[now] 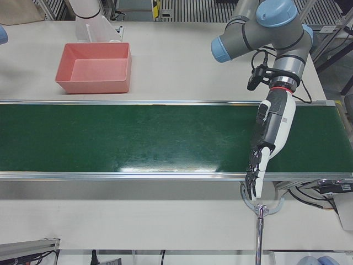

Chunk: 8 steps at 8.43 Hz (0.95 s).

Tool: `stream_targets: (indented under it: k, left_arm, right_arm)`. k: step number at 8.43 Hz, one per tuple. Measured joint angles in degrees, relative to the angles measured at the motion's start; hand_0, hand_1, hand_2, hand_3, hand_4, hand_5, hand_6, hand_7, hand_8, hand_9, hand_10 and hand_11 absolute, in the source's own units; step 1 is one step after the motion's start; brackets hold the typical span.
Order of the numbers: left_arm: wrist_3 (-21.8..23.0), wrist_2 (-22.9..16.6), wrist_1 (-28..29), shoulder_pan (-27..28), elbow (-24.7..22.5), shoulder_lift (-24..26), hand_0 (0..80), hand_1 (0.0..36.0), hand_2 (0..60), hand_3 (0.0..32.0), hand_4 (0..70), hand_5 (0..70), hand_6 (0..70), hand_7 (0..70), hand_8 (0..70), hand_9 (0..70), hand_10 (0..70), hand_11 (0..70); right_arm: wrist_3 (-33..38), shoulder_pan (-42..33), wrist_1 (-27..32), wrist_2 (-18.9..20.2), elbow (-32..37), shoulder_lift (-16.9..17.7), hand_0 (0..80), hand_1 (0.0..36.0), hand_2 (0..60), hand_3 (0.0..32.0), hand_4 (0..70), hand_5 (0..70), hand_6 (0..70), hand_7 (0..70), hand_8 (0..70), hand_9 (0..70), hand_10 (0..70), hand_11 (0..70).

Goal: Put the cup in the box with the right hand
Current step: 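Close the right hand around the blue cup and lift it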

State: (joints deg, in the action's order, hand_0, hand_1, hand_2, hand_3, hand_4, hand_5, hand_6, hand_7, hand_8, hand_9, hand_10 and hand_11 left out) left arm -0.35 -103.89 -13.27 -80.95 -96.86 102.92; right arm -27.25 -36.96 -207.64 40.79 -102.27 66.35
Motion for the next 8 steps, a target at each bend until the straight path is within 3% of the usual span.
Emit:
stream_targets:
  k: [1,2,3,4,6,8]
  left_arm:
    - [0.00,0.00,0.00,0.00,0.00,0.00,0.0,0.0,0.0,0.0,0.0,0.0,0.0,0.0,0.0,0.0,0.0,0.0]
    - [0.00,0.03,0.00,0.00,0.00,0.00,0.0,0.0,0.0,0.0,0.0,0.0,0.0,0.0,0.0,0.0,0.0,0.0]
    - [0.00,0.03,0.00,0.00,0.00,0.00,0.0,0.0,0.0,0.0,0.0,0.0,0.0,0.0,0.0,0.0,0.0,0.0]
    - [0.00,0.02,0.00,0.00,0.00,0.00,0.0,0.0,0.0,0.0,0.0,0.0,0.0,0.0,0.0,0.0,0.0,0.0]
    - [0.00,0.03,0.00,0.00,0.00,0.00,0.0,0.0,0.0,0.0,0.0,0.0,0.0,0.0,0.0,0.0,0.0,0.0]
    - [0.00,0.02,0.00,0.00,0.00,0.00,0.0,0.0,0.0,0.0,0.0,0.0,0.0,0.0,0.0,0.0,0.0,0.0]
  right_arm:
    - [0.00,-0.09,-0.22,-0.04,-0.09,0.00,55.8,27.8,36.2,0.0,48.8,7.1,30.1,70.0,27.6,50.2,4.3,7.6]
    - [0.00,-0.17,-0.82,-0.05,-0.25,0.01,59.5,33.5,47.9,0.0,46.9,9.8,33.7,70.0,34.7,57.6,10.0,16.1]
    - [0.01,-0.35,-1.41,-0.01,-0.49,0.05,58.7,30.7,38.2,0.0,38.3,10.3,34.4,70.0,38.3,61.7,13.4,21.2]
    - [0.01,-0.52,-1.79,0.07,-0.86,0.35,58.4,30.1,36.4,0.0,36.2,10.6,34.8,70.0,39.4,63.0,15.1,23.6]
    - [0.01,-0.81,-2.02,0.20,-2.57,1.12,57.0,30.5,41.4,0.0,33.7,10.5,34.6,70.0,38.1,61.5,15.0,23.5]
    - [-1.39,-0.87,-3.80,0.33,-9.88,2.54,55.3,29.2,42.4,0.0,35.6,9.9,34.2,70.0,37.1,60.5,14.9,23.2]
